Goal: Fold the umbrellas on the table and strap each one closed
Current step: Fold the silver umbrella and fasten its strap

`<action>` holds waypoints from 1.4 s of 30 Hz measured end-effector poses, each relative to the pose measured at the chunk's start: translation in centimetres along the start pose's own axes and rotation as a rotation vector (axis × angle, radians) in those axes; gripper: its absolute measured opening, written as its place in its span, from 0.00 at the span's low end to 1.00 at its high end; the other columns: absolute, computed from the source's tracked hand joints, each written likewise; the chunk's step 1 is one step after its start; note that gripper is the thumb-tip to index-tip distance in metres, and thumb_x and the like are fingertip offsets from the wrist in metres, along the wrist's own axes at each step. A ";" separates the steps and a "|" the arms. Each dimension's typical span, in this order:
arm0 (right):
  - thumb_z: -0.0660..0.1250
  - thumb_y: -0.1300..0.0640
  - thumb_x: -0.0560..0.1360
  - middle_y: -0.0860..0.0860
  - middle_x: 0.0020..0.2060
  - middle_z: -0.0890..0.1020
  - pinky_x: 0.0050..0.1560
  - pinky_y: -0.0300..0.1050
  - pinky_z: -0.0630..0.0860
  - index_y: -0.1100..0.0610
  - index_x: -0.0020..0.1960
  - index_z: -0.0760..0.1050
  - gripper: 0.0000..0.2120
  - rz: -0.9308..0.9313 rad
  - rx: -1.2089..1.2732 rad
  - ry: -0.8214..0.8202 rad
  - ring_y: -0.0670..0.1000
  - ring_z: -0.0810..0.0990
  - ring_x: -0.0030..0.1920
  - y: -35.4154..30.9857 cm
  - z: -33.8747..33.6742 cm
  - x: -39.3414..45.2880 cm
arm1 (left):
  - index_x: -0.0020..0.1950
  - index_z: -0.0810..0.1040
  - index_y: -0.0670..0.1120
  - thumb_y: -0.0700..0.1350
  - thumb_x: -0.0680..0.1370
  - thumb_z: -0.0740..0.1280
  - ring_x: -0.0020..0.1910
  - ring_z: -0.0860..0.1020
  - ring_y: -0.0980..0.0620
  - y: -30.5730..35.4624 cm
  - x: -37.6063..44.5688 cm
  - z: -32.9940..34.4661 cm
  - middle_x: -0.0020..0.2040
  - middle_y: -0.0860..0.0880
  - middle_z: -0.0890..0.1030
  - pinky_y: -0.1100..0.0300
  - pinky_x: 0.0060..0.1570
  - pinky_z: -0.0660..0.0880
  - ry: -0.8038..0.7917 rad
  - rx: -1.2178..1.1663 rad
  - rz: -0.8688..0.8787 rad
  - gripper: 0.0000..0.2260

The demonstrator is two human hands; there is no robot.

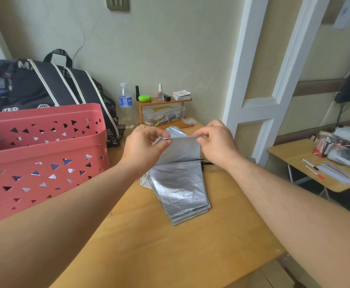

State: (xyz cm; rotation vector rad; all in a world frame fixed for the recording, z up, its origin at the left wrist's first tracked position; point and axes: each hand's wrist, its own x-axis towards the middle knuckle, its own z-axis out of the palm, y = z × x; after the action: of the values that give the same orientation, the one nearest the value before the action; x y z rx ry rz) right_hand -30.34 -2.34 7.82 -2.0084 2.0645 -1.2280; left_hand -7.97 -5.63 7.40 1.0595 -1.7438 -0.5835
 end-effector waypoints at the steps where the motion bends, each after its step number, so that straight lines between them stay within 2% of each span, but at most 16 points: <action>1: 0.68 0.63 0.80 0.47 0.50 0.73 0.60 0.40 0.68 0.53 0.55 0.86 0.10 -0.035 -0.029 0.028 0.51 0.73 0.55 0.2 0.0 0.0 | 0.43 0.83 0.59 0.51 0.74 0.79 0.45 0.76 0.61 0.0 0.0 0.0 0.48 0.55 0.78 0.62 0.48 0.73 -0.004 -0.001 0.002 0.06; 4: 0.66 0.66 0.81 0.47 0.56 0.78 0.66 0.45 0.69 0.56 0.55 0.86 0.12 -0.156 -0.054 0.047 0.55 0.74 0.61 0.2 -0.1 -0.2 | 0.43 0.83 0.57 0.52 0.76 0.78 0.50 0.79 0.61 -0.1 -0.1 0.0 0.50 0.58 0.83 0.55 0.55 0.78 -0.046 -0.040 -0.016 0.05; 6: 0.65 0.66 0.81 0.49 0.56 0.83 0.64 0.49 0.73 0.56 0.56 0.86 0.13 -0.171 -0.030 0.027 0.56 0.77 0.59 0.0 -0.3 -0.3 | 0.48 0.82 0.57 0.53 0.76 0.77 0.52 0.80 0.60 -0.2 -0.2 -0.2 0.50 0.59 0.84 0.52 0.57 0.79 -0.087 -0.077 -0.010 0.06; 9: 0.64 0.65 0.81 0.50 0.52 0.84 0.59 0.49 0.73 0.54 0.59 0.85 0.13 -0.150 -0.028 0.009 0.58 0.78 0.56 -0.1 -0.4 -0.6 | 0.60 0.79 0.59 0.54 0.74 0.80 0.56 0.78 0.65 0.0 -0.6 -0.6 0.55 0.61 0.83 0.69 0.53 0.75 -0.200 -0.009 0.018 0.18; 10: 0.65 0.64 0.81 0.49 0.53 0.83 0.59 0.47 0.72 0.53 0.60 0.84 0.13 -0.162 -0.040 -0.004 0.57 0.77 0.57 0.0 -0.4 -0.8 | 0.59 0.81 0.58 0.52 0.74 0.80 0.55 0.79 0.66 0.0 -0.7 -0.5 0.54 0.61 0.83 0.69 0.52 0.75 -0.206 0.043 0.034 0.16; 13: 0.72 0.57 0.77 0.42 0.57 0.76 0.63 0.45 0.67 0.47 0.67 0.79 0.19 -0.212 -0.087 -0.123 0.51 0.70 0.62 0.1 -0.4 -1.7 | 0.48 0.85 0.57 0.51 0.77 0.77 0.49 0.80 0.66 0.0 -1.0 -0.4 0.46 0.62 0.85 0.59 0.56 0.77 -0.181 0.086 0.054 0.03; 14: 0.74 0.55 0.76 0.41 0.58 0.76 0.64 0.47 0.68 0.46 0.67 0.79 0.20 -0.226 -0.112 -0.147 0.50 0.69 0.62 0.2 -0.3 -1.9 | 0.46 0.85 0.57 0.52 0.77 0.77 0.49 0.81 0.65 0.0 -1.1 -0.3 0.45 0.63 0.85 0.58 0.56 0.76 -0.202 0.070 0.050 0.02; 16: 0.74 0.53 0.76 0.41 0.54 0.80 0.61 0.54 0.72 0.46 0.59 0.82 0.12 -0.270 -0.196 -0.129 0.52 0.71 0.59 0.3 -0.1 -2.4 | 0.45 0.85 0.58 0.55 0.77 0.76 0.49 0.81 0.62 -0.1 -1.5 -0.5 0.46 0.63 0.85 0.57 0.56 0.77 -0.267 0.064 0.045 0.03; 18: 0.73 0.54 0.77 0.41 0.47 0.80 0.58 0.55 0.72 0.46 0.51 0.83 0.04 -0.334 -0.270 -0.124 0.52 0.72 0.57 0.7 0.1 -3.6 | 0.47 0.85 0.59 0.63 0.75 0.73 0.49 0.82 0.59 -0.4 -2.3 -0.9 0.46 0.61 0.86 0.56 0.55 0.77 -0.352 0.062 0.025 0.10; 21: 0.73 0.55 0.77 0.42 0.48 0.81 0.59 0.53 0.70 0.47 0.51 0.85 0.05 -0.401 -0.284 -0.192 0.51 0.72 0.58 1.9 1.1 -6.2 | 0.56 0.85 0.58 0.69 0.77 0.62 0.58 0.81 0.59 -1.1 -3.5 -1.0 0.55 0.61 0.85 0.57 0.60 0.75 -0.402 0.040 -0.002 0.21; 25: 0.75 0.58 0.74 0.43 0.47 0.80 0.58 0.55 0.72 0.47 0.50 0.86 0.08 -0.407 -0.318 -0.231 0.53 0.74 0.58 3.4 2.8 -8.7 | 0.71 0.78 0.56 0.63 0.84 0.57 0.68 0.75 0.55 -1.6 -2.8 1.0 0.69 0.58 0.78 0.58 0.64 0.69 -0.425 0.251 0.109 0.21; 29: 0.74 0.57 0.73 0.44 0.45 0.80 0.55 0.56 0.75 0.49 0.49 0.85 0.06 -0.412 -0.307 -0.198 0.53 0.74 0.55 4.1 3.9 -10.4 | 0.82 0.64 0.54 0.60 0.86 0.54 0.82 0.58 0.48 -2.2 -2.1 4.2 0.83 0.50 0.61 0.52 0.78 0.57 -0.571 0.568 0.180 0.25; 33: 0.73 0.53 0.75 0.43 0.45 0.78 0.53 0.52 0.73 0.48 0.48 0.85 0.03 -0.426 -0.273 -0.115 0.53 0.75 0.55 4.4 4.3 -11.5 | 0.86 0.51 0.53 0.61 0.86 0.48 0.84 0.46 0.45 -2.3 -1.9 6.6 0.86 0.49 0.49 0.45 0.81 0.46 -0.710 0.757 0.157 0.29; 36: 0.69 0.49 0.78 0.43 0.45 0.78 0.51 0.50 0.74 0.48 0.47 0.85 0.07 -0.388 -0.209 -0.090 0.52 0.75 0.53 4.8 4.7 -12.6 | 0.86 0.48 0.54 0.62 0.86 0.45 0.84 0.44 0.44 -2.7 -1.8 7.3 0.86 0.50 0.48 0.42 0.81 0.44 -0.733 0.756 0.110 0.29; 39: 0.64 0.43 0.78 0.41 0.45 0.79 0.52 0.51 0.77 0.46 0.49 0.86 0.13 -0.304 -0.146 -0.256 0.51 0.75 0.52 5.2 5.2 -13.2 | 0.86 0.47 0.53 0.63 0.86 0.44 0.84 0.44 0.44 -3.8 -2.3 7.7 0.86 0.51 0.48 0.41 0.81 0.44 -0.754 0.818 0.120 0.30; 42: 0.61 0.44 0.77 0.44 0.40 0.80 0.52 0.50 0.77 0.50 0.44 0.85 0.16 -0.251 -0.119 -0.395 0.50 0.75 0.45 5.0 4.4 -11.7 | 0.85 0.45 0.54 0.64 0.85 0.42 0.84 0.40 0.43 -4.4 -2.8 8.0 0.86 0.50 0.43 0.41 0.81 0.41 -0.789 0.885 0.130 0.30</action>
State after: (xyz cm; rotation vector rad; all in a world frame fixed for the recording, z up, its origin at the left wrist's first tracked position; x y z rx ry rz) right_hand -30.22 4.73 -3.67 -2.3848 1.7762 -0.6624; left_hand -13.11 -6.07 -0.58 1.3798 -2.8863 -0.1019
